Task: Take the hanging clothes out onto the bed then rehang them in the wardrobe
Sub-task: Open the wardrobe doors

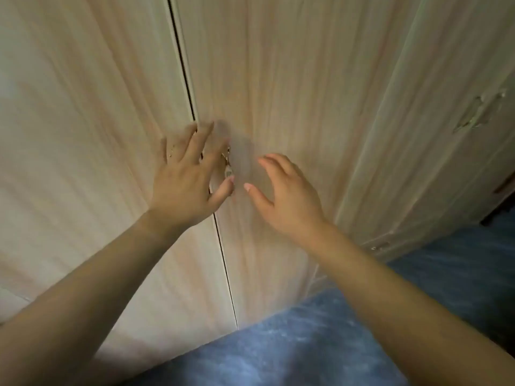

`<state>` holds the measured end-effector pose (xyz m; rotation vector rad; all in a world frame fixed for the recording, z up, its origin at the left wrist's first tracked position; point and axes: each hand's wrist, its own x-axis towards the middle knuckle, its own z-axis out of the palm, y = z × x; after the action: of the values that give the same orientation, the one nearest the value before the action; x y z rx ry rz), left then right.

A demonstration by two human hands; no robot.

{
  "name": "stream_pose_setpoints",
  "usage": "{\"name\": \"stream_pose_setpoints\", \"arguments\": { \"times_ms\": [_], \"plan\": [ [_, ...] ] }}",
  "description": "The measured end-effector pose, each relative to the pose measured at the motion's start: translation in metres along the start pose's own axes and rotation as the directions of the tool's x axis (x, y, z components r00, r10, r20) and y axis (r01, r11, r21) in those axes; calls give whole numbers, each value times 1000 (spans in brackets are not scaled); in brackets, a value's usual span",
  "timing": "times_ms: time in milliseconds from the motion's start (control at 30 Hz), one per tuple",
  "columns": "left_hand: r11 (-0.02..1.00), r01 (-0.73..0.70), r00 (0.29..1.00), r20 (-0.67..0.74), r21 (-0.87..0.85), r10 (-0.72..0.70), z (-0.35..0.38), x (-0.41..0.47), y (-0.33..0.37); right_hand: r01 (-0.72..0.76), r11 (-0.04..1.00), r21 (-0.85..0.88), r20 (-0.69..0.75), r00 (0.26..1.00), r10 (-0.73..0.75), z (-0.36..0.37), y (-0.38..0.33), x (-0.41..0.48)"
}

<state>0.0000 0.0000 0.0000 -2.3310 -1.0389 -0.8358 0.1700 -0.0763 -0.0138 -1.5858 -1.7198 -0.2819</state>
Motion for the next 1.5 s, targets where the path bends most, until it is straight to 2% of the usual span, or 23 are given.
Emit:
{"name": "stream_pose_setpoints", "arguments": {
  "times_ms": [233, 333, 467, 600, 933, 1033, 1167, 1400, 1500],
  "plan": [
    [960, 107, 977, -208, 259, -53, 12, 28, -29, 78, 985, 155, -44, 996, -72, 37, 20, 40],
    [914, 121, 962, -273, 388, -11, 29, 24, -38, 77, 971, 226, -64, 996, -65, 55, 23, 40],
    [887, 135, 948, -319, 442, 15, 43, 27, -44, 74, 939, 337, -111, 993, -38, 74, 23, 42],
    [895, 132, 945, -327, 427, 17, 46, 25, -46, 93, 916, 391, -171, 985, -27, 85, 19, 37],
    [924, 109, 936, -350, 367, 29, 48, 24, -47, -43, 876, 480, -206, 965, 160, 99, -3, 26],
    [938, 64, 934, -352, 341, 65, 43, 24, -51, -87, 864, 495, -202, 956, 212, 99, -10, 20],
    [956, -73, 942, -295, 285, 160, 31, 14, -68, -160, 868, 470, -210, 935, 286, 94, -21, 10],
    [975, -170, 953, -226, 145, 200, 18, 3, -82, -296, 840, 454, -237, 869, 434, 73, -41, -21],
    [985, -174, 972, -161, 4, 172, 9, 4, -74, -367, 811, 455, -220, 836, 502, 57, -49, -35]
  ]
}}
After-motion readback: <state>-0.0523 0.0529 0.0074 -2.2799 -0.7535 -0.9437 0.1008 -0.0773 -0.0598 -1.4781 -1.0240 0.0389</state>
